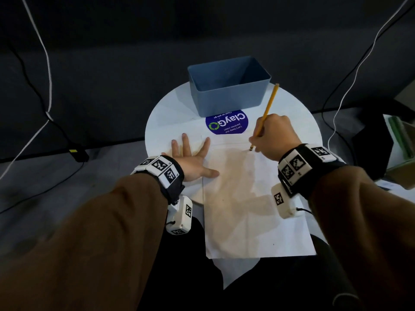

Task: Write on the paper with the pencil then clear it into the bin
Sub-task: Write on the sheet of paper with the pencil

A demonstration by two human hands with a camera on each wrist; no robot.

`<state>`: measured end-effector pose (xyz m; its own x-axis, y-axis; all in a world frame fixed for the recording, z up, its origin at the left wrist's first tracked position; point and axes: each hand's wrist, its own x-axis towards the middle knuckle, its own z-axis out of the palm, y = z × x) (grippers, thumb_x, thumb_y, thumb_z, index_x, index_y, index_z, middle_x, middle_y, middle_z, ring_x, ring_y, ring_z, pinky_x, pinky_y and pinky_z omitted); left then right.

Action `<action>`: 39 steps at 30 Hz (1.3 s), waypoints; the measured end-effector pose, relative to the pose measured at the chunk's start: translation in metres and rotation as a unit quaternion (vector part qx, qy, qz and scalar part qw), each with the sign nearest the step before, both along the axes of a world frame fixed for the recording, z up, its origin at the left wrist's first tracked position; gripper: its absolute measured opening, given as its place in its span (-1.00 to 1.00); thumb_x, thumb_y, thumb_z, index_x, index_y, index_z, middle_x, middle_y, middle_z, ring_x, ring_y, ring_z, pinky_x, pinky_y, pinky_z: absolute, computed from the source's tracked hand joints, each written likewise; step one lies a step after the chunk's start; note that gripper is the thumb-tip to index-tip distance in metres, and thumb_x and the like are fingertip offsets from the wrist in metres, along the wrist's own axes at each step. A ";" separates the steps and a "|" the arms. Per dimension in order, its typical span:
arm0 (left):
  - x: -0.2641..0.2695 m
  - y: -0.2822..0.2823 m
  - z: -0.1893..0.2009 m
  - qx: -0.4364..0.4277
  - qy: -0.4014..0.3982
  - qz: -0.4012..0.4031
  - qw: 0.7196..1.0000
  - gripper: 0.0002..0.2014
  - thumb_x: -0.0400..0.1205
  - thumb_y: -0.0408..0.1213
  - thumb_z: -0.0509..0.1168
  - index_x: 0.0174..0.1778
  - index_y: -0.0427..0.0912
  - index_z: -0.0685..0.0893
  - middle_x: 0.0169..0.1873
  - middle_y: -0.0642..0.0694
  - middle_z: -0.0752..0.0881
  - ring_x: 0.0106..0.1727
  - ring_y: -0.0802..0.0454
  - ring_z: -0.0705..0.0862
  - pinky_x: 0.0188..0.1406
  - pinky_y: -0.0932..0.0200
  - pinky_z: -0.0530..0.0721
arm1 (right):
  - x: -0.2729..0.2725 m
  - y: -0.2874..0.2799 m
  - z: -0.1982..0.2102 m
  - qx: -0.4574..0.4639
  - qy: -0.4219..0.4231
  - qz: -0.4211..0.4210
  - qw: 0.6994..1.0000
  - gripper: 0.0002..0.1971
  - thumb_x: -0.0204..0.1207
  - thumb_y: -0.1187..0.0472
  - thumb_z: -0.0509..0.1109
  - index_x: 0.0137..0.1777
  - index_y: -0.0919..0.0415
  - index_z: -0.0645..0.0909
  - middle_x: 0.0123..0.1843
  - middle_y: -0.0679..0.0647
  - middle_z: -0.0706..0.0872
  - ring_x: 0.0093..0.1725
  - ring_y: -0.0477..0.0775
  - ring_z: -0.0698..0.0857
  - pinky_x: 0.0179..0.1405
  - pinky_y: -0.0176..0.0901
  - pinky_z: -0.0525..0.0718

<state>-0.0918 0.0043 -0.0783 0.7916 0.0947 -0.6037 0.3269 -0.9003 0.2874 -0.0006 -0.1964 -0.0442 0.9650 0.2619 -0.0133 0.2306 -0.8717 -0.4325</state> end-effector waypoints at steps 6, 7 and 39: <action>-0.001 0.002 -0.003 0.001 -0.007 -0.001 1.000 0.03 0.52 0.43 0.28 0.65 0.42 -0.37 0.63 -0.20 -0.56 0.65 -0.35 -0.51 0.57 -0.54 -0.30 | -0.013 0.030 -0.007 0.027 -0.004 0.063 0.998 -0.86 0.57 0.19 0.51 -0.19 0.21 0.68 -0.22 0.13 0.79 -0.08 0.06 0.74 -0.15 -0.20 0.69; -0.001 0.002 -0.003 0.000 -0.007 -0.001 1.000 0.03 0.52 0.42 0.28 0.65 0.42 -0.37 0.62 -0.20 -0.57 0.64 -0.35 -0.52 0.57 -0.54 -0.30 | -0.012 0.028 -0.008 0.025 0.002 0.059 0.998 -0.87 0.56 0.21 0.51 -0.20 0.21 0.68 -0.22 0.14 0.79 -0.09 0.08 0.76 -0.09 -0.09 0.76; 0.000 0.003 -0.002 0.006 0.009 -0.010 1.000 -0.01 0.56 0.41 0.25 0.62 0.45 -0.42 0.59 -0.17 -0.63 0.63 -0.33 -0.56 0.58 -0.51 -0.31 | 0.004 -0.040 0.003 0.023 0.009 -0.047 0.999 -0.87 0.56 0.26 0.51 -0.20 0.20 0.66 -0.21 0.17 0.79 -0.21 0.05 0.80 -0.30 -0.27 0.64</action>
<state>-0.0917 0.0072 -0.0800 0.7818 0.0866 -0.6175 0.3148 -0.9096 0.2710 0.0037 -0.2363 -0.0410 0.9852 0.1700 -0.0214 0.1394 -0.8680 -0.4765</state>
